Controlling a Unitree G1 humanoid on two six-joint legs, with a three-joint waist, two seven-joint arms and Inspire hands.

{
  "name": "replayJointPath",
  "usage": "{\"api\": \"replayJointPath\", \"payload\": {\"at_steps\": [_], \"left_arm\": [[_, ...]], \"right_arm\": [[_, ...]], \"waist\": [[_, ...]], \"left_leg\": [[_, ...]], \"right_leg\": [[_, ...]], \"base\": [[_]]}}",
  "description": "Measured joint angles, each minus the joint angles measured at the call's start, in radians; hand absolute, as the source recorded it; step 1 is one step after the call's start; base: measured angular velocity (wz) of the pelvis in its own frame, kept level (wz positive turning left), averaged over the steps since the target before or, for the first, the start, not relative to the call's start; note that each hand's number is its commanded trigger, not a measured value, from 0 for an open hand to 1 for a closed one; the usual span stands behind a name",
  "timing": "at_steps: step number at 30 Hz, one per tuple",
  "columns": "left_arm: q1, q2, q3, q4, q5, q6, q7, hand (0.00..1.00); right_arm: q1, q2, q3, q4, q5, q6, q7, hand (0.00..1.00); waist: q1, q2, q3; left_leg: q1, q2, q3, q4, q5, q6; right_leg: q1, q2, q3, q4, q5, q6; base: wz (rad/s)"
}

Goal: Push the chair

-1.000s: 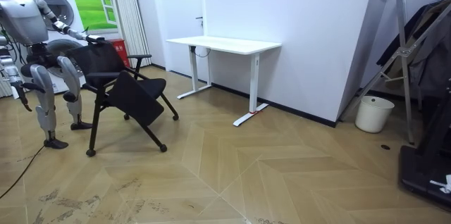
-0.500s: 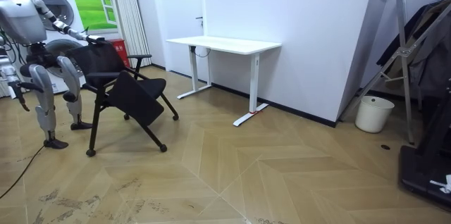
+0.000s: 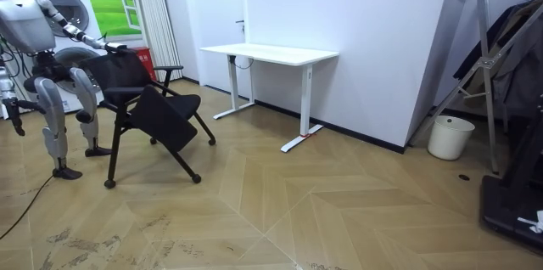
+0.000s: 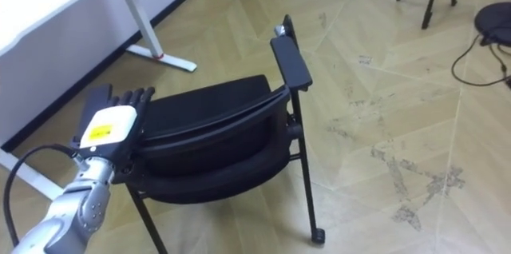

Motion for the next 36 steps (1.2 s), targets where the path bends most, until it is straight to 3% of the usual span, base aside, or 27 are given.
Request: {"api": "replayJointPath", "payload": {"at_steps": [1, 2, 17, 36], "left_arm": [[0.000, 0.000, 0.001, 0.002, 0.000, 0.000, 0.001, 0.27], [0.000, -0.001, 0.003, 0.005, 0.000, 0.000, 0.002, 1.00], [0.011, 0.004, 0.006, 0.014, 0.098, -0.005, 0.003, 1.00], [0.024, 0.004, 0.006, 0.019, 0.099, -0.016, 0.050, 1.00]], "right_arm": [[0.000, 0.000, -0.001, 0.000, 0.000, 0.000, -0.002, 0.00], [0.000, -0.001, -0.001, 0.000, 0.000, 0.000, -0.004, 0.00], [0.000, 0.000, -0.030, -0.002, -0.002, 0.000, -0.011, 0.00], [-0.001, 0.000, -0.029, -0.002, -0.003, 0.000, -0.018, 0.00]], "waist": [[-0.001, 0.000, -0.0003], [-0.002, 0.002, -0.0012], [-0.005, 0.004, -0.0027], [-0.007, 0.008, -0.0010]], "left_leg": [[0.000, 0.000, 0.000, 0.000, 0.000, 0.000], [0.000, 0.000, 0.000, 0.000, 0.000, 0.000], [0.002, 0.000, 0.002, -0.006, 0.000, 0.000], [-0.002, 0.000, 0.002, -0.011, 0.000, 0.000]], "right_leg": [[0.000, 0.000, 0.000, 0.000, 0.000, 0.000], [0.000, 0.000, 0.000, 0.000, 0.000, 0.000], [0.001, 0.000, 0.001, -0.001, 0.000, 0.000], [0.002, 0.000, 0.001, -0.003, 0.000, 0.000]], "base": [[0.00], [0.00], [0.00], [0.00]]}}
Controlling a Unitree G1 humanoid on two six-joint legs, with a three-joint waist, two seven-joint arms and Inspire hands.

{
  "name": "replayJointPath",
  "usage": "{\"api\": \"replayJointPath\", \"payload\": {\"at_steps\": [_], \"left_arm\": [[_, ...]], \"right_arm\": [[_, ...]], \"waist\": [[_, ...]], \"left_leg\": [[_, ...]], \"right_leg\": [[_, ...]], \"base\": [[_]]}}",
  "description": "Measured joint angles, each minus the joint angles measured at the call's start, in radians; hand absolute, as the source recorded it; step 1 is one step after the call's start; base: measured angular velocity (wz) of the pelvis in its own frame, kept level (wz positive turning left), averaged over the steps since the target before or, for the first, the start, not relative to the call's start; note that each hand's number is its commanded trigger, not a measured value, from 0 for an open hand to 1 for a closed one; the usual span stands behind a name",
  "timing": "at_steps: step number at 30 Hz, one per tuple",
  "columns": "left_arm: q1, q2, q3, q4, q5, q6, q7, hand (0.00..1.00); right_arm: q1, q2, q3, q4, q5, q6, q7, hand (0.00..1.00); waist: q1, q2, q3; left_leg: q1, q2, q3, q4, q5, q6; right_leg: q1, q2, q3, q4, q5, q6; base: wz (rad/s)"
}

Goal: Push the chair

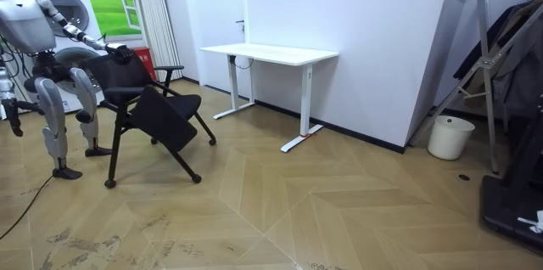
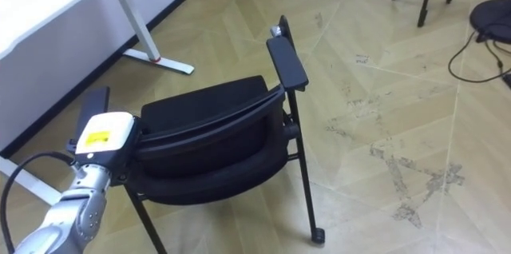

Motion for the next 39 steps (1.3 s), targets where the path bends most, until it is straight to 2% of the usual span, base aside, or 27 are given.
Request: {"api": "replayJointPath", "payload": {"at_steps": [7, 10, 12, 15, 17, 20, 22, 24, 28, 33, 39], "left_arm": [[0.000, 0.001, 0.000, 0.007, 0.000, -0.007, 0.010, 1.00], [0.000, 0.007, 0.000, 0.005, -0.001, -0.010, 0.011, 1.00], [0.000, 0.017, 0.000, -0.010, -0.001, -0.010, 0.011, 1.00], [0.002, 0.035, -0.005, -0.025, 0.000, -0.008, 0.011, 1.00], [0.003, 0.049, -0.003, -0.044, 0.017, -0.006, 0.008, 1.00], [0.003, 0.060, -0.005, -0.069, 0.027, -0.003, 0.001, 1.00], [-0.002, 0.074, -0.016, -0.068, 0.026, -0.003, 0.001, 1.00], [-0.007, 0.075, -0.020, -0.071, 0.026, -0.003, 0.001, 1.00], [-0.028, 0.075, -0.041, -0.062, 0.026, 0.000, 0.000, 1.00], [-0.062, 0.074, -0.065, -0.071, 0.025, -0.002, -0.023, 1.00], [-0.073, 0.073, -0.084, -0.076, 0.025, -0.005, -0.025, 1.00]], "right_arm": [[-0.001, -0.007, -0.001, -0.014, -0.002, -0.001, -0.034, 0.00], [-0.001, -0.017, -0.025, -0.019, -0.067, -0.002, -0.065, 0.00], [-0.004, -0.035, -0.051, -0.041, -0.146, 0.001, -0.089, 0.00], [-0.016, -0.063, -0.080, -0.075, -0.217, 0.001, -0.121, 0.00], [-0.043, -0.099, -0.104, -0.115, -0.296, 0.000, -0.167, 0.00], [-0.072, -0.136, -0.109, -0.221, -0.401, -0.002, -0.221, 0.00], [-0.107, -0.148, -0.106, -0.276, -0.491, -0.005, -0.244, 0.00], [-0.123, -0.156, -0.106, -0.362, -0.564, -0.008, -0.255, 0.00], [-0.141, -0.163, -0.026, -0.512, -0.728, -0.012, -0.285, 0.00], [-0.176, -0.163, 0.111, -0.625, -0.920, -0.010, -0.234, 0.00], [-0.211, -0.163, 0.197, -0.761, -1.017, -0.011, -0.170, 0.00]], "waist": [[-0.001, -0.002, 0.0007], [-0.002, -0.008, 0.0027], [-0.004, -0.021, 0.0099], [-0.003, -0.040, 0.0091], [0.000, -0.063, 0.0115], [0.006, -0.087, 0.0089], [0.004, -0.095, 0.0068], [0.007, -0.098, 0.0063], [0.046, -0.098, 0.0058], [0.085, -0.094, 0.0042], [0.106, -0.094, 0.0049]], "left_leg": [[0.007, 0.000, 0.000, 0.000, 0.000, 0.000], [0.006, -0.001, 0.001, 0.001, 0.000, 0.000], [0.000, 0.000, 0.000, 0.006, 0.000, 0.000], [-0.001, 0.000, 0.000, 0.008, 0.001, 0.001], [-0.002, 0.000, 0.000, 0.010, 0.001, 0.001], [-0.004, -0.001, 0.000, 0.011, 0.001, 0.001], [-0.005, -0.001, 0.001, 0.013, 0.001, 0.001], [-0.012, -0.001, 0.001, 0.015, 0.001, 0.001], [-0.018, 0.001, 0.015, 0.017, 0.001, 0.001], [-0.033, 0.002, 0.022, 0.017, 0.001, 0.002], [-0.034, 0.002, 0.022, 0.015, 0.001, 0.002]], "right_leg": [[0.000, 0.000, 0.002, -0.001, 0.000, 0.000], [0.000, -0.001, 0.002, 0.001, -0.002, 0.002], [-0.004, -0.002, 0.001, 0.004, -0.004, 0.003], [-0.006, -0.002, 0.001, 0.005, -0.005, 0.003], [-0.006, -0.002, 0.001, 0.006, -0.005, 0.003], [-0.011, -0.002, 0.002, 0.007, -0.004, 0.002], [-0.012, -0.002, 0.003, 0.009, -0.003, 0.002], [-0.022, -0.002, 0.004, 0.017, -0.003, 0.002], [-0.036, -0.002, 0.018, 0.022, -0.003, 0.001], [-0.060, -0.001, 0.027, 0.035, -0.001, 0.001], [-0.058, -0.001, 0.026, 0.035, -0.001, 0.001]], "base": [[0.00], [0.00], [0.00], [0.00], [0.00], [0.00], [0.00], [0.00], [-0.10], [-0.04], [0.00]]}}
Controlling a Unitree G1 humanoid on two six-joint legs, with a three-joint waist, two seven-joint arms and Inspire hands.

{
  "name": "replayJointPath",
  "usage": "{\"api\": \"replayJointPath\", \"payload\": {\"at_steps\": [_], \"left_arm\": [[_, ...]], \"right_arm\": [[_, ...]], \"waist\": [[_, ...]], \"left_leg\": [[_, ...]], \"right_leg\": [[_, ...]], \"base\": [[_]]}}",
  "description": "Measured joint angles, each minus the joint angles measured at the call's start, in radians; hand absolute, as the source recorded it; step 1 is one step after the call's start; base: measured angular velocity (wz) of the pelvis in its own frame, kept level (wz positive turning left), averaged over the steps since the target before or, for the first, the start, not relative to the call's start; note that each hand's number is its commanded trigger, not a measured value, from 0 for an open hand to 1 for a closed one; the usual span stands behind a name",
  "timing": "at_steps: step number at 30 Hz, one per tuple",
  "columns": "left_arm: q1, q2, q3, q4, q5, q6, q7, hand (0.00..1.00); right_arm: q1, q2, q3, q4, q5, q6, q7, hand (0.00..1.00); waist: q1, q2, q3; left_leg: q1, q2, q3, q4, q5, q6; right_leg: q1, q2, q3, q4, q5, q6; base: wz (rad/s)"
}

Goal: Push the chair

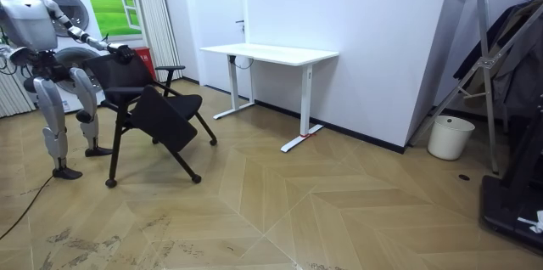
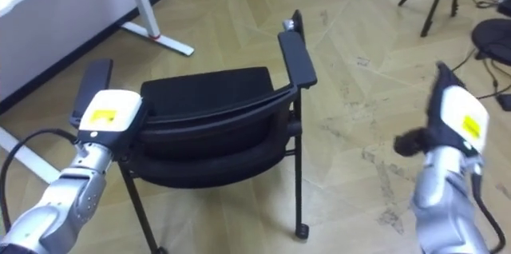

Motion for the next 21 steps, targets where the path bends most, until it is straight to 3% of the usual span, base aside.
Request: {"api": "replayJointPath", "payload": {"at_steps": [5, 12, 17, 21], "left_arm": [[-0.024, -0.001, -0.025, 0.003, 0.000, 0.000, 0.000, 1.00], [-0.059, -0.005, -0.034, 0.031, 0.001, -0.019, 0.001, 1.00], [-0.085, -0.006, -0.048, 0.056, 0.001, -0.038, 0.010, 1.00], [-0.089, -0.003, -0.050, 0.056, 0.001, -0.048, 0.015, 1.00]], "right_arm": [[-0.003, 0.000, 0.090, -0.106, -0.021, 0.000, 0.080, 0.00], [-0.006, -0.001, 0.122, -0.176, -0.152, -0.004, 0.154, 0.00], [-0.013, -0.003, 0.200, -0.177, -0.197, -0.015, 0.197, 0.00], [-0.014, -0.003, 0.246, -0.178, -0.203, -0.028, 0.246, 0.00]], "waist": [[0.026, -0.003, 0.0029], [0.045, 0.000, 0.0107], [0.064, -0.010, 0.0168], [0.068, -0.010, 0.0169]], "left_leg": [[-0.002, 0.000, -0.001, 0.000, 0.000, 0.000], [-0.007, 0.000, -0.007, -0.001, 0.000, 0.000], [-0.008, 0.000, -0.009, -0.001, 0.001, 0.001], [-0.010, 0.000, -0.012, -0.004, 0.001, 0.001]], "right_leg": [[-0.001, 0.000, -0.002, -0.001, 0.000, 0.000], [0.002, 0.000, -0.006, 0.000, 0.000, 0.000], [0.002, 0.000, -0.007, 0.002, 0.001, -0.001], [0.000, 0.000, -0.008, 0.002, 0.001, -0.001]], "base": [[0.00], [0.00], [0.01], [0.00]]}}
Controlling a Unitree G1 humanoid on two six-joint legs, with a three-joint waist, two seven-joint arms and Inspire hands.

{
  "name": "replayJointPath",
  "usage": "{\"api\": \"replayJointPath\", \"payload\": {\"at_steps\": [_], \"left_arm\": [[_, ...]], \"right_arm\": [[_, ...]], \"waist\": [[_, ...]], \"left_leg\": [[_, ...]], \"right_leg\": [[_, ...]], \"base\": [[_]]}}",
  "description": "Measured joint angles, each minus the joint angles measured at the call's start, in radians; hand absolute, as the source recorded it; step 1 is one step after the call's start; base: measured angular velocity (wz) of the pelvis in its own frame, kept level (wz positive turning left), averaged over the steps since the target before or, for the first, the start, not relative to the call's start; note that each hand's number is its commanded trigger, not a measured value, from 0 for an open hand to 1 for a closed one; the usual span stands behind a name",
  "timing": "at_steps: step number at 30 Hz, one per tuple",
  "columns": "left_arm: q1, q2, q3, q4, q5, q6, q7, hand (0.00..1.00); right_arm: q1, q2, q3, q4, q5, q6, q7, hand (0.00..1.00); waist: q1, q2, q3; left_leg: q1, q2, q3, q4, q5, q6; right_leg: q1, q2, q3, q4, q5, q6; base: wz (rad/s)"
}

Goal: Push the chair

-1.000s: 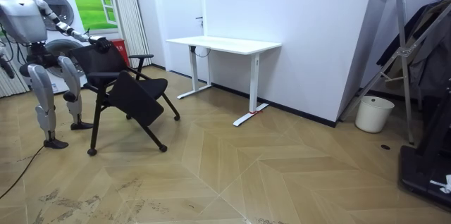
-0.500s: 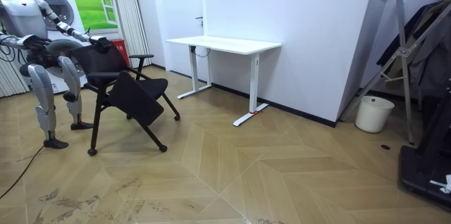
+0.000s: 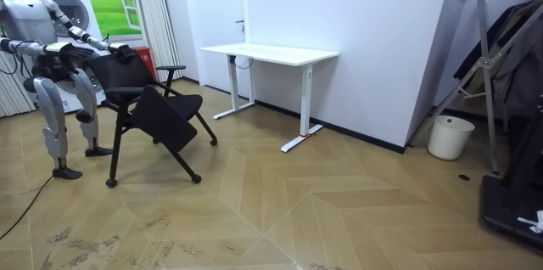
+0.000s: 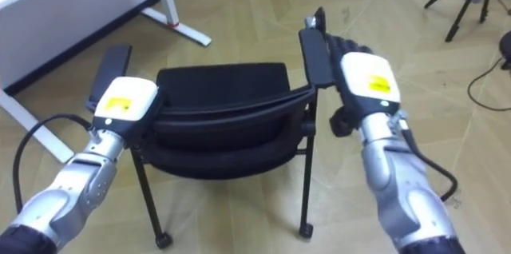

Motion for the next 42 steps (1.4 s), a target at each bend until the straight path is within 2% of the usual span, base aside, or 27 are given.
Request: {"api": "replayJointPath", "payload": {"at_steps": [8, 16, 22, 27, 31, 42], "left_arm": [[-0.025, 0.002, -0.021, 0.009, 0.000, -0.005, 0.001, 1.00], [-0.033, 0.004, -0.023, 0.011, 0.001, -0.005, 0.001, 1.00], [-0.040, 0.011, -0.040, -0.001, 0.006, -0.004, 0.000, 1.00], [-0.045, 0.010, -0.044, 0.003, 0.012, -0.005, 0.001, 1.00], [-0.070, -0.001, -0.065, 0.027, 0.012, -0.007, 0.001, 1.00], [-0.080, -0.007, -0.074, 0.029, 0.017, -0.011, -0.006, 1.00]], "right_arm": [[-0.006, 0.001, 0.042, 0.000, -0.001, -0.006, 0.067, 0.00], [-0.039, 0.001, 0.060, 0.000, -0.039, -0.002, 0.102, 0.00], [-0.054, 0.001, 0.102, 0.000, -0.065, -0.004, 0.112, 0.00], [-0.093, 0.002, 0.129, -0.001, -0.072, -0.009, 0.120, 0.00], [-0.104, 0.001, 0.143, -0.005, -0.071, -0.016, 0.121, 0.00], [-0.104, 0.019, 0.162, -0.041, -0.092, -0.028, 0.139, 0.00]], "waist": [[0.022, -0.005, -0.0007], [0.021, -0.010, -0.0014], [0.023, -0.024, -0.0030], [0.028, -0.028, -0.0037], [0.046, -0.031, -0.0037], [0.046, -0.033, -0.0017]], "left_leg": [[0.002, 0.000, 0.000, -0.001, 0.000, 0.000], [-0.003, 0.000, -0.008, 0.003, 0.000, 0.000], [-0.011, -0.001, -0.020, 0.006, 0.000, 0.000], [-0.012, -0.001, -0.022, 0.007, 0.001, 0.000], [-0.008, -0.001, -0.024, 0.007, 0.001, 0.000], [-0.010, -0.001, -0.039, 0.008, 0.001, 0.000]], "right_leg": [[0.001, 0.000, 0.000, 0.000, 0.000, 0.000], [-0.001, 0.000, -0.002, 0.000, 0.000, -0.001], [0.000, 0.000, -0.016, -0.001, 0.000, -0.001], [0.001, 0.000, -0.018, -0.001, 0.000, -0.001], [0.005, 0.000, -0.020, -0.002, 0.001, -0.001], [0.017, -0.001, -0.040, -0.005, 0.001, -0.001]], "base": [[0.00], [0.01], [0.06], [0.01], [0.00], [0.05]]}}
